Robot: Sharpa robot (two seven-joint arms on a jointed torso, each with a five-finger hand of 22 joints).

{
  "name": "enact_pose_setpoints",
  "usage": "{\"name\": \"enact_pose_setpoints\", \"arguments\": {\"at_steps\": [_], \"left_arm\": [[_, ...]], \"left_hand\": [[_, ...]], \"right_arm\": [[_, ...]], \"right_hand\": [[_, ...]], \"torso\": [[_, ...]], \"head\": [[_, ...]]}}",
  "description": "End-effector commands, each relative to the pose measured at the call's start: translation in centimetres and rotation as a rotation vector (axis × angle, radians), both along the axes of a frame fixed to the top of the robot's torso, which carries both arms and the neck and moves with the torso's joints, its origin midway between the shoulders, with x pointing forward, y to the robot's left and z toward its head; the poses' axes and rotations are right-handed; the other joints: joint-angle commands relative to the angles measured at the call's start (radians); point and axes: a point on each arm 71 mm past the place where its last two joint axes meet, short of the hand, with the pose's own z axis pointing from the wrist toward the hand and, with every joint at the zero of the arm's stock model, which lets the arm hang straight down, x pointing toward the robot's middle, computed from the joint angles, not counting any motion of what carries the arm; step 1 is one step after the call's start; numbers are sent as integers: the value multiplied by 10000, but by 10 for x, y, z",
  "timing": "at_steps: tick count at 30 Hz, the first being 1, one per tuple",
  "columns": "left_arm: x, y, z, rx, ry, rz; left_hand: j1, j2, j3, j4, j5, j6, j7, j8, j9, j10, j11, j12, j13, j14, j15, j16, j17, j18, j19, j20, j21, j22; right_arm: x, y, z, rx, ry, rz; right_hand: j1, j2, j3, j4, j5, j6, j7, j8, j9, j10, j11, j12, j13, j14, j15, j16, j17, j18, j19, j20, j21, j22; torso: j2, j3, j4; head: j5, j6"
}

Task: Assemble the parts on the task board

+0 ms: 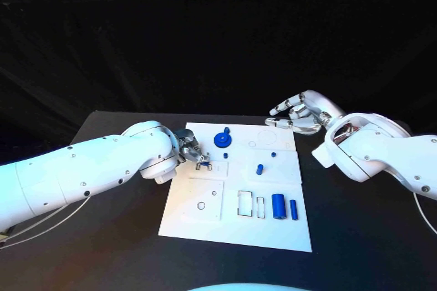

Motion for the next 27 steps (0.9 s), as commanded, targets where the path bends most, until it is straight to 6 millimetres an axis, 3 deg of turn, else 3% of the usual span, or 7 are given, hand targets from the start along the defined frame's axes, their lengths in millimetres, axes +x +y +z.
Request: {"name": "enact_pose_setpoints", "arguments": {"at_steps": [1, 11, 27], "left_arm": [[2, -3, 6, 287, -1325, 33], [-1, -9, 3, 620, -1238, -355], [0, -17, -3, 1151, -636, -927]], "left_hand": [[-136, -36, 2015, -1948, 79, 173, -100, 75, 18, 76, -4, 73, 25, 454, -34, -31, 324, -81, 70, -28, 32, 70], [-279, -121, 2083, -1993, 158, 240, -133, 129, 75, 108, -30, 59, 3, 456, -54, -33, 328, -92, 99, -45, 57, 124], [-467, -194, 2226, -2065, 354, 297, -189, 210, 166, 109, -83, -71, -162, 458, -98, -38, 333, -100, 122, -77, 77, 171]], "right_arm": [[-1, 1, 0, -180, -55, 117], [-1, 0, 0, -179, -42, 93], [-1, 3, -1, -279, -68, 167]], "right_hand": [[-25, 97, -54, 0, 57, -43, -37, 33, -14, -13, -4, -19, 806, 647, -67, -54, 1053, 95, 453, -99, -61, 1690], [-30, 101, -62, 6, 77, -40, -37, 36, -15, -16, -6, -23, 801, 643, -68, -66, 1037, 92, 459, -100, -50, 1699], [-21, 93, -77, 1, 102, -37, -40, 42, -16, -17, -8, -25, 797, 643, -69, -72, 1032, 93, 457, -101, -57, 1695]], "torso": [[3, 4, -14], [15, 12, -25], [18, -2, -8]], "head": [[13, -8], [-12, 53], [-74, -31]]}}
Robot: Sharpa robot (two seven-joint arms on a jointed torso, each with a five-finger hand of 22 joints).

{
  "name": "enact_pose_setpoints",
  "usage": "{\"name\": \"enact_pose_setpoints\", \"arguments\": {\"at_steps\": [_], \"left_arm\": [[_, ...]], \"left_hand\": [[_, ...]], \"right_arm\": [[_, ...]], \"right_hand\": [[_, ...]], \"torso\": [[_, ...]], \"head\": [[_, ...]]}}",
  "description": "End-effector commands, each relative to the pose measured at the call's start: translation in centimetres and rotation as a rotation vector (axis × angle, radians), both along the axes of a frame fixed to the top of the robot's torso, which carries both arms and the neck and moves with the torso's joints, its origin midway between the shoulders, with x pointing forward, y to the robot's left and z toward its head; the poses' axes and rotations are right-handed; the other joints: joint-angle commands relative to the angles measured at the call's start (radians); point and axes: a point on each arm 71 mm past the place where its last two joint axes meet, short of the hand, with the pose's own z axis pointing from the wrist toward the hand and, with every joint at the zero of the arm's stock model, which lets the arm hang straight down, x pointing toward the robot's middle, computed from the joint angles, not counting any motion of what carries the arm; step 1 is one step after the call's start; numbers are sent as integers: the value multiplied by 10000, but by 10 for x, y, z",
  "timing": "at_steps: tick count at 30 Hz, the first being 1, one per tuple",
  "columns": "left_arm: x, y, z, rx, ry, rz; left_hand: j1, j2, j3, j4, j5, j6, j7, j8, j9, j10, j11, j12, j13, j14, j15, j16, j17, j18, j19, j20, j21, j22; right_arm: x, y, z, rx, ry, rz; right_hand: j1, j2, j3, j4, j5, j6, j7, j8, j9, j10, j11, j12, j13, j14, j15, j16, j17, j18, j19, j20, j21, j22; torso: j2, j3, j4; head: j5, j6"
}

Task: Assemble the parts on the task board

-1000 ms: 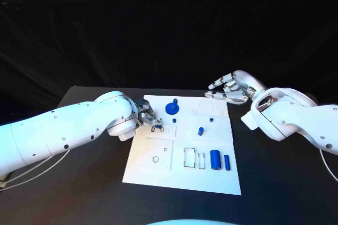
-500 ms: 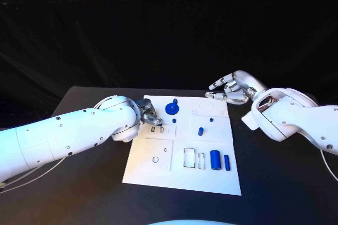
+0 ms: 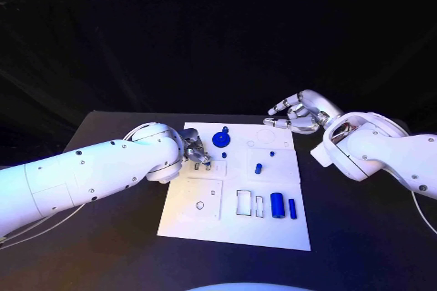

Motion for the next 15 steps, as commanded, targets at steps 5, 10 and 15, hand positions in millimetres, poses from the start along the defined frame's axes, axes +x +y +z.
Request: {"name": "enact_pose_setpoints", "arguments": {"at_steps": [5, 10, 15], "left_arm": [[1, -2, -3, 425, 230, -312], [1, -2, -4, 502, 264, -346], [1, -3, -5, 551, 300, -389]], "left_hand": [[-106, 24, 1938, -1885, 53, 177, -137, 60, 14, 29, -16, -82, -40, 460, -100, -39, 335, -102, 55, -8, 41, 181], [-143, 14, 1934, -1882, 58, 184, -141, 73, 28, 27, -18, -108, -77, 460, -102, -40, 334, -102, 56, -11, 42, 183], [-172, 8, 1928, -1878, 57, 188, -146, 83, 38, 38, -21, -105, -76, 461, -104, -40, 336, -105, 63, -14, 48, 198]], "right_arm": [[-1, 2, 0, -152, -3, 140], [-1, 2, 0, -156, 0, 142], [-1, 2, -1, -157, 3, 150]], "right_hand": [[-21, 93, -70, -7, 61, -37, -40, 43, -12, -16, -8, -25, 798, 643, -70, -59, 1035, 93, 459, -99, -57, 1698], [-21, 93, -74, -6, 67, -36, -41, 44, -13, -17, -8, -26, 797, 642, -70, -61, 1032, 94, 458, -100, -61, 1695], [-21, 93, -74, -6, 67, -36, -41, 44, -13, -17, -8, -26, 797, 642, -70, -61, 1032, 94, 458, -100, -61, 1695]], "torso": [[-4, -4, 2], [0, -7, 11], [2, -6, 10]], "head": [[-9, -36], [-16, -38], [-4, -60]]}}
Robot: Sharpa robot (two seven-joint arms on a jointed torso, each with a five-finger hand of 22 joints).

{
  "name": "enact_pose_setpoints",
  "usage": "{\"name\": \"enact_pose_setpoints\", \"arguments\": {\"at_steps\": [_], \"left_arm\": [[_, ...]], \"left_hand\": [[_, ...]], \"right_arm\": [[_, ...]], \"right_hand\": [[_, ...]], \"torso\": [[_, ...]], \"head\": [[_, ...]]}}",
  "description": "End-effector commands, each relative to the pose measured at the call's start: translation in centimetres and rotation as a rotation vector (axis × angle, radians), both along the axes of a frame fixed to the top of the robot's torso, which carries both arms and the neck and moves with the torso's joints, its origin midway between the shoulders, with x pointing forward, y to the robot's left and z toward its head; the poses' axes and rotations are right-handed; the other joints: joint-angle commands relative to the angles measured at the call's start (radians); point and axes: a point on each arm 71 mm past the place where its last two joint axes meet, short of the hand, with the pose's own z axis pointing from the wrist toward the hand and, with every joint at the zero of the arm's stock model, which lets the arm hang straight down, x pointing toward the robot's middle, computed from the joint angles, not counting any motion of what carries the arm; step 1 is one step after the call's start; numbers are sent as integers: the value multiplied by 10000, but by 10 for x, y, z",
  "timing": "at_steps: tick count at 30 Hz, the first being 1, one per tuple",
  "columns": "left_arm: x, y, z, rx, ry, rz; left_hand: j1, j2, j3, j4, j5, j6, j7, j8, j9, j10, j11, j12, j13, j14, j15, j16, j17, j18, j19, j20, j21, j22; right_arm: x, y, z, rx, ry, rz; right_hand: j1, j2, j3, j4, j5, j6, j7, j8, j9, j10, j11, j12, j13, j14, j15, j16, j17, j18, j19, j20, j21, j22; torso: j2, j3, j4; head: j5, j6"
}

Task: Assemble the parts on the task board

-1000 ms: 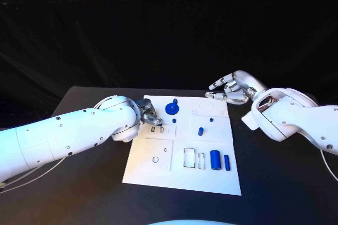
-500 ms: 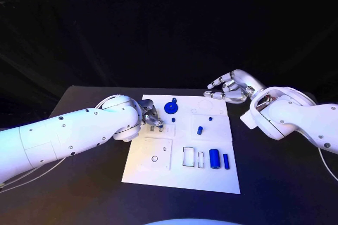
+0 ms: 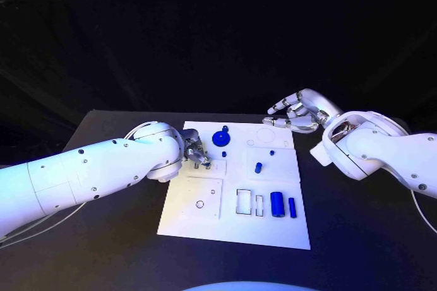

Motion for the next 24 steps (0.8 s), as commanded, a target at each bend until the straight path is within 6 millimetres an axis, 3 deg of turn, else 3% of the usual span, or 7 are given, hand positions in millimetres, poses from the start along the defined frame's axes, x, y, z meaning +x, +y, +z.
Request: {"name": "enact_pose_setpoints", "arguments": {"at_steps": [1, 24], "left_arm": [[-1, -2, -1, 233, 127, -213], [-2, -4, -5, 473, 391, -432]], "left_hand": [[-6, 71, 1809, -1758, 56, 151, -111, 30, 19, 24, -36, -48, -7, 426, -69, -40, 336, -106, 65, -14, 49, 202], [-375, -45, 1303, -1617, -152, 108, -228, 116, 147, 90, -113, -113, -113, 433, -119, -47, 343, -110, 76, -42, 49, 223]], "right_arm": [[0, 1, -1, -124, 11, 116], [-1, 0, -2, -144, 53, 107]], "right_hand": [[-21, 93, -75, -6, 68, -36, -41, 45, -14, -17, -9, -26, 789, 642, -70, -34, 1033, 93, 492, -65, -61, 1697], [-35, 105, -91, 9, 86, -31, -43, 52, -15, -4, -10, -14, 798, 646, -72, -27, 1047, 90, 499, -66, -51, 1705]], "torso": [[2, 0, 4], [-6, 3, -1]], "head": [[12, -12], [23, -64]]}}
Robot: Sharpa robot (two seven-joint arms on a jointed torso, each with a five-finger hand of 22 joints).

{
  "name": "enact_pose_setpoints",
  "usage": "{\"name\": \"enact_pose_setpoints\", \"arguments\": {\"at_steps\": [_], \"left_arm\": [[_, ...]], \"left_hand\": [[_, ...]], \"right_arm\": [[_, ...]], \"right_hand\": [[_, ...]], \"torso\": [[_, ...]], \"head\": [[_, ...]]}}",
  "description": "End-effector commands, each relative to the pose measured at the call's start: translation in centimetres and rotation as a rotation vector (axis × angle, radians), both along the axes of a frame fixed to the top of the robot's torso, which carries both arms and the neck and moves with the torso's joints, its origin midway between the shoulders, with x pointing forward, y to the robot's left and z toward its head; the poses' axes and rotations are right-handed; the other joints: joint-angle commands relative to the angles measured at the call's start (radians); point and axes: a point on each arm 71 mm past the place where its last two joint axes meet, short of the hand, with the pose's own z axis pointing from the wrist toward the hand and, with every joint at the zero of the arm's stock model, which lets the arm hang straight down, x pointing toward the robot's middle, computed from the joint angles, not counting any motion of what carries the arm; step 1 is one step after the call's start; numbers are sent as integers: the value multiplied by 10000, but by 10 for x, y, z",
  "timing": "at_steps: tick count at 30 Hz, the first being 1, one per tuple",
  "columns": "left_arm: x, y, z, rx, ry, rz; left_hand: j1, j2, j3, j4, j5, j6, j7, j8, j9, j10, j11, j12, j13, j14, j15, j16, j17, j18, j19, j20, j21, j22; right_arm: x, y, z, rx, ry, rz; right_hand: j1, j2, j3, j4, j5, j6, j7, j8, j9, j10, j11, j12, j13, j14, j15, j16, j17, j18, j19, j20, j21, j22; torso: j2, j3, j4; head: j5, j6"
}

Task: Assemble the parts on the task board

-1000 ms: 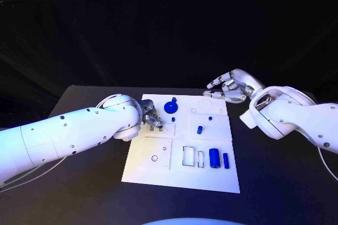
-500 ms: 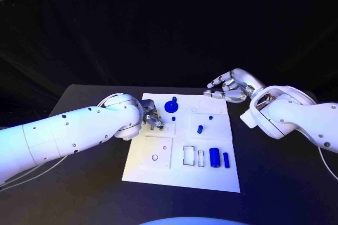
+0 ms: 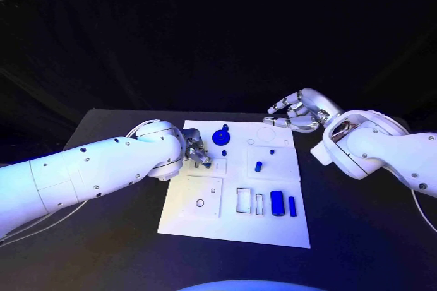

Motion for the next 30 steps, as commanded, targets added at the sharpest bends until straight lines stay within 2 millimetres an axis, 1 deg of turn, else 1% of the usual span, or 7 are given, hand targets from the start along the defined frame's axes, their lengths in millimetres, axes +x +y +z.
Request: {"name": "enact_pose_setpoints", "arguments": {"at_steps": [1, 18, 21, 26, 27, 29, 30], "left_arm": [[-2, -1, -4, 279, 263, -218], [-3, 0, -5, 373, 384, -312], [-3, 0, -5, 383, 396, -315], [-3, 0, -5, 408, 442, -319], [-3, 0, -5, 411, 447, -318], [-3, 1, -6, 428, 467, -318], [-2, 1, -6, 439, 480, -318]], "left_hand": [[-101, 19, 1069, -1163, -16, 131, -196, 65, 19, 36, -61, -74, -24, 469, -83, -48, 336, -111, 41, -7, 49, 227], [-298, 9, 814, -946, -20, 177, -254, 70, 34, 60, -104, -61, -7, 470, -118, -53, 339, -113, 48, -29, 48, 239], [-424, -7, 632, -788, -25, 209, -275, 50, 20, 67, -119, -47, 4, 472, -128, -54, 344, -114, 49, -39, 44, 240], [-758, 12, 16, -323, -48, 313, -278, -13, -36, 69, -117, -13, 22, 474, -125, -61, 346, -115, 52, -45, 38, 244], [-762, 21, -57, -288, -45, 321, -283, -24, -44, 68, -119, -9, 25, 474, -128, -62, 346, -115, 52, -46, 36, 243], [-743, 47, -394, -156, -37, 357, -294, -73, -80, 60, -127, 9, 37, 475, -136, -62, 351, -115, 54, -50, 33, 245], [-715, 85, -705, -43, -37, 390, -298, -112, -109, 58, -129, 26, 48, 477, -138, -63, 355, -117, 57, -51, 31, 250]], "right_arm": [[0, 1, -1, -119, 17, 98], [0, 1, -2, -120, 27, 97], [0, 1, -2, -117, 24, 109], [0, 1, -2, -114, 21, 134], [0, 1, -2, -115, 21, 139], [0, 1, -2, -115, 18, 163], [0, 1, -2, -113, 14, 173]], "right_hand": [[-35, 104, -73, -9, 47, -30, -43, 52, -16, -4, -9, -14, 801, 646, -72, -27, 1048, 91, 498, -67, -51, 1699], [-35, 104, -73, -9, 47, -30, -43, 52, -16, -4, -9, -14, 801, 646, -72, -27, 1048, 91, 498, -67, -51, 1699], [-72, 110, -109, 20, 60, -30, -45, 59, -19, -13, -11, -26, 786, 645, -74, -36, 1040, 96, 490, -69, -74, 1683], [-144, 103, -177, 69, 76, -32, -47, 69, -24, -15, -12, -31, 778, 645, -76, -46, 1033, 96, 491, -72, -80, 1682], [-145, 103, -177, 70, 76, -32, -47, 69, -24, -16, -12, -31, 777, 645, -76, -47, 1032, 96, 491, -72, -82, 1680], [-145, 103, -179, 70, 77, -32, -47, 69, -24, -13, -12, -28, 780, 645, -76, -45, 1035, 98, 488, -72, -86, 1677], [-147, 98, -184, 70, 78, -29, -48, 71, -24, -19, -13, -36, 773, 645, -76, -48, 1032, 97, 489, -72, -85, 1678]], "torso": [[2, 5, -4], [4, 0, 2], [5, -4, -1], [4, 1, 2], [4, 1, 2], [3, 2, 0], [2, 2, -3]], "head": [[23, -9], [4, -25], [8, -33], [12, -45], [12, -45], [14, -44], [16, -47]]}}
